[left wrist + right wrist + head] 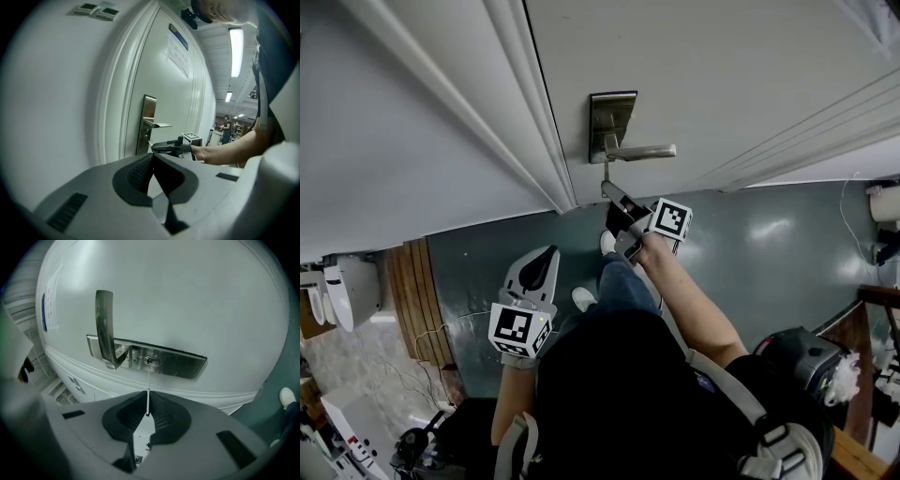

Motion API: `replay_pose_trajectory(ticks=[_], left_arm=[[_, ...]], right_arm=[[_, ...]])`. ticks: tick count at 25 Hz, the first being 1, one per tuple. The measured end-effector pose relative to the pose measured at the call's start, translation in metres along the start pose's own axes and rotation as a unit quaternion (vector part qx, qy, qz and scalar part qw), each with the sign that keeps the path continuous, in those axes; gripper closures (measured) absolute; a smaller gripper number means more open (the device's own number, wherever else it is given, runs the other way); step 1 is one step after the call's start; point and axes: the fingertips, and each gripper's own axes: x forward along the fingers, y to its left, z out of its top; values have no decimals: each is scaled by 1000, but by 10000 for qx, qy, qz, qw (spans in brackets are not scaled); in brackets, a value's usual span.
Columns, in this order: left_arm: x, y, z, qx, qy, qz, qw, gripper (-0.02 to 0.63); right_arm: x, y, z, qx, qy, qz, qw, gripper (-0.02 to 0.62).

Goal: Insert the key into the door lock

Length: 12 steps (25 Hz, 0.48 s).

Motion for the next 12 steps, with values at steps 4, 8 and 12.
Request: replay_pose_trajectory(ticks=[4,8,12], left_arm=[[6,5,-2,-50,29,43,10000,598],[9,11,-4,-96,48,92,9999,598],[9,14,-2,-115,41,128,9998,598]], right_arm=[[9,-3,9,186,-51,76,9998,561],[16,-7,15,237,-70,80,9997,561],[17,-5,16,324,-73,117,9994,561]])
